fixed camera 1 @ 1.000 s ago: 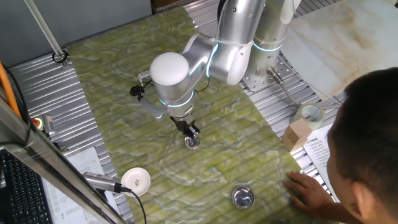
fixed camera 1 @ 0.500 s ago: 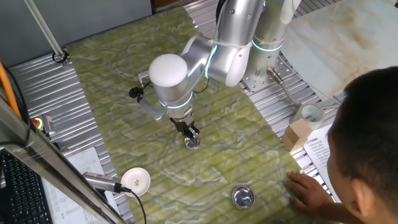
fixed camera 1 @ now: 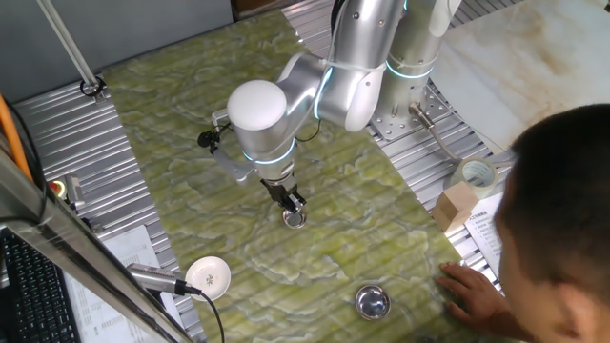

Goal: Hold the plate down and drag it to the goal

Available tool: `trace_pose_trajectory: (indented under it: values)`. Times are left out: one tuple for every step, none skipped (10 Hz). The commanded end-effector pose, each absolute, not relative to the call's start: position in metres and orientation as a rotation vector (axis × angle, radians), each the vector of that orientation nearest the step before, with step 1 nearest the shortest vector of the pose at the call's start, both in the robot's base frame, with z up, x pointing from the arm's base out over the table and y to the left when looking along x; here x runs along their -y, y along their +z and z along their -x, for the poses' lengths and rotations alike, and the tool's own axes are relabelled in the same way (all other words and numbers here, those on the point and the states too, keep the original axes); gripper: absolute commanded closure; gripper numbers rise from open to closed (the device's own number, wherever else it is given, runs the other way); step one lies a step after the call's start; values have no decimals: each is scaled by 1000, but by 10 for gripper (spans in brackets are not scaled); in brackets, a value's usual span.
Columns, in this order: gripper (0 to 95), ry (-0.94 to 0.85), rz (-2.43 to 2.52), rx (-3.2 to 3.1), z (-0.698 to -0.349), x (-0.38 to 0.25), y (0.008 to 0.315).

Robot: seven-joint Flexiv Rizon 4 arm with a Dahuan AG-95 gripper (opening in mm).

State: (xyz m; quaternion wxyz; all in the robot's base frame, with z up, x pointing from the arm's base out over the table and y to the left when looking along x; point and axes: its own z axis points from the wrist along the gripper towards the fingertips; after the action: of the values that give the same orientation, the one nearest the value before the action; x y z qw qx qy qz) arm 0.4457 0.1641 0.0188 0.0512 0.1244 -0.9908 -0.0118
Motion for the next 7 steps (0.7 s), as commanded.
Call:
trace_pose_trajectory:
  values:
    - [950, -33, -332, 3020, -446, -164, 19]
    - [950, -32, -302, 3023, -446, -164, 19]
    - [950, -30, -278, 3027, -446, -164, 19]
    - [950, -27, -245, 3032, -446, -164, 19]
    - [950, -23, -230, 3033, -446, -164, 19]
    - [950, -23, -233, 3033, -446, -164, 19]
    - [950, -11, -222, 3030, -446, -164, 19]
